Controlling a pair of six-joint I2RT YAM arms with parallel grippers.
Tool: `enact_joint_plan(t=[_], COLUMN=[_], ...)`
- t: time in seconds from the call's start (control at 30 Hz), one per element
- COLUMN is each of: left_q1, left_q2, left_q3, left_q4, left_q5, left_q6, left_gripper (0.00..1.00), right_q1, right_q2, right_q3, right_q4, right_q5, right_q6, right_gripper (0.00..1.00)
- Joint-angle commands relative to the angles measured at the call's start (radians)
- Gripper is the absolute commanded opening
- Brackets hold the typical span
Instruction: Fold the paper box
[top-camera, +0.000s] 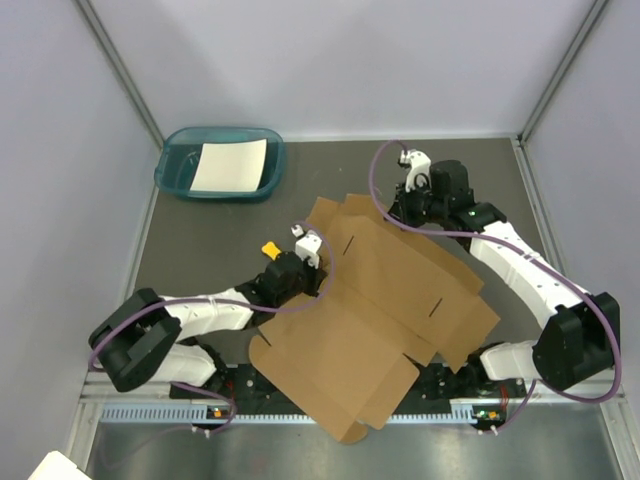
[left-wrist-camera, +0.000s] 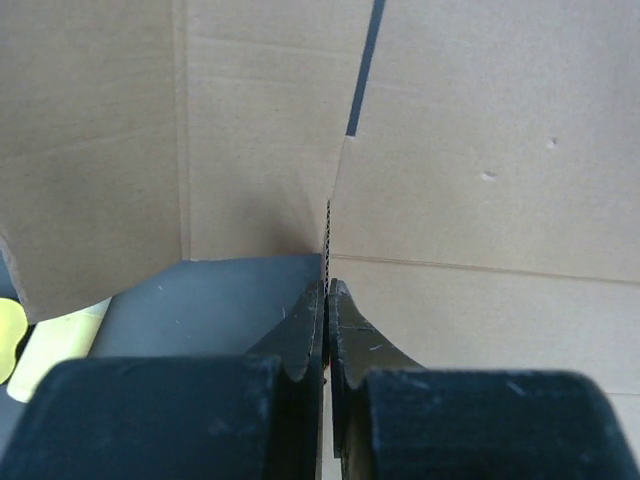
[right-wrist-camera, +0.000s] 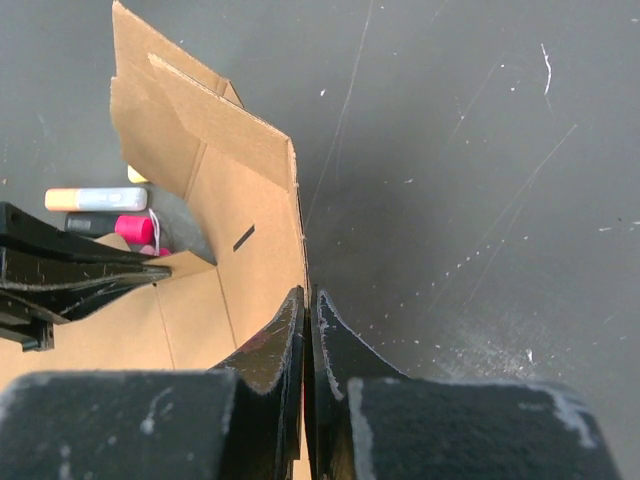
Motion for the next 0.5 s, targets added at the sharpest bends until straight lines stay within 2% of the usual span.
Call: enact_joint_plan(t=[0.0, 0.13, 0.17, 0.23, 0.27, 0.3, 0.4, 0.47], left_q1=[-0.102, -0.198, -0.221, -0.277, -0.289, -0.303, -0.303, -0.304], left_q2=[0.000, 0.049, 0.063, 0.107, 0.121, 0.133, 0.098, 0.045], left_q3=[0.025, 0.044, 0.048, 0.073, 0.083, 0.108, 0.142, 0.168], left_q4=[0.058, 0.053, 0.067, 0.076, 0.080, 0.067, 0.017, -0.009], left_q5=[-0.203, -0.430, -0.537, -0.639, -0.750, -0.780, -0.797, -0.796], left_q6=[0.120, 0.214, 0.261, 0.282, 0.307, 0.306, 0.294, 0.254], left_gripper=[0.00, 0.00, 0.00, 0.00, 0.00, 0.00, 0.16, 0.40], right_q1=[0.025, 0.025, 0.026, 0.026, 0.026, 0.025, 0.028, 0.026], right_q2=[-0.021, -0.020, -0.017, -0.014, -0.013, -0.012, -0.009, -0.004], right_q3=[0.011, 0.017, 0.020, 0.026, 0.032, 0.035, 0.049, 0.064], right_q4=[0.023, 0.015, 0.012, 0.003, 0.000, -0.008, -0.025, -0.037], right_q5=[0.020, 0.031, 0.031, 0.032, 0.032, 0.034, 0.038, 0.041], right_q6=[0.010, 0.011, 0.013, 0.013, 0.011, 0.011, 0.003, -0.007], right_gripper=[0.00, 0.00, 0.00, 0.00, 0.00, 0.00, 0.00, 0.00])
